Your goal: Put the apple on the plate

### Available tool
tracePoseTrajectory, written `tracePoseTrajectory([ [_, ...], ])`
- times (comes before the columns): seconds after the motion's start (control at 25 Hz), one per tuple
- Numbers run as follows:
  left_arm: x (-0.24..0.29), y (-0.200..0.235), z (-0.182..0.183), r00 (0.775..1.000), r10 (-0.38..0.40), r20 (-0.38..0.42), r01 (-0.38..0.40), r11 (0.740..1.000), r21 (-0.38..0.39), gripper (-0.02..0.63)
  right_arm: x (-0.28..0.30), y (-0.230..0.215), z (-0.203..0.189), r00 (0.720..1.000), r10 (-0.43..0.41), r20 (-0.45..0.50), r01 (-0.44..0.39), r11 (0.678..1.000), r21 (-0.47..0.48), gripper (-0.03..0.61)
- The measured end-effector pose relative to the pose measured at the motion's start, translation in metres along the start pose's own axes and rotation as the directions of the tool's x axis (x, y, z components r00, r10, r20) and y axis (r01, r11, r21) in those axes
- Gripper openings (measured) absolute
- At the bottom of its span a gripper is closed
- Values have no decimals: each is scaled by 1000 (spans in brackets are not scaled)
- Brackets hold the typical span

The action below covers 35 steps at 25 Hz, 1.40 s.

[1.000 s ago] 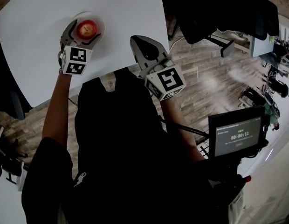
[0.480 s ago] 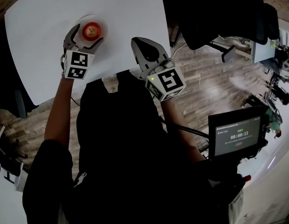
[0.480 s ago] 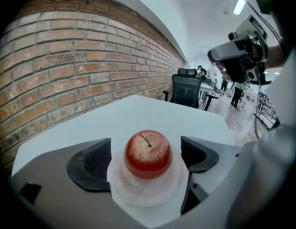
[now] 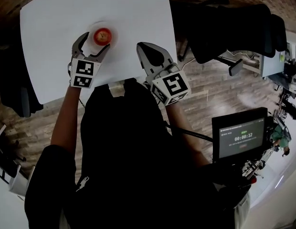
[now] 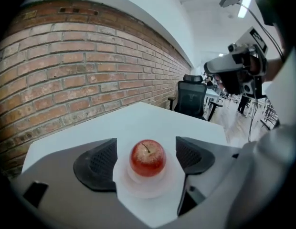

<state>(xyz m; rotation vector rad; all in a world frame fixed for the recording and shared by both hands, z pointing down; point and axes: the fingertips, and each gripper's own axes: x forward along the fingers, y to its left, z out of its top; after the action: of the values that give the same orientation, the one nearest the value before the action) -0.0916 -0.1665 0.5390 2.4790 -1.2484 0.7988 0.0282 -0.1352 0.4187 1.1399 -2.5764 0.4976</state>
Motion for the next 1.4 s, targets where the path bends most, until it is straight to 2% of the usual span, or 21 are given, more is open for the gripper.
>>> tracePoseTrajectory([
  [0.64,-39,5,12,994,98,41,-98,995,-7,219,19,19,21,993,99,58,-96,994,-59,3],
  [1.16,-77,19,27,973,202,109,-199,979,-37,160,33,40,37,976,196,91,-183,974,-134,3],
  [1.4,-97,19,28,963,234,131,-225,971,-83,123,36,53,44,966,237,106,-219,963,-158,3],
])
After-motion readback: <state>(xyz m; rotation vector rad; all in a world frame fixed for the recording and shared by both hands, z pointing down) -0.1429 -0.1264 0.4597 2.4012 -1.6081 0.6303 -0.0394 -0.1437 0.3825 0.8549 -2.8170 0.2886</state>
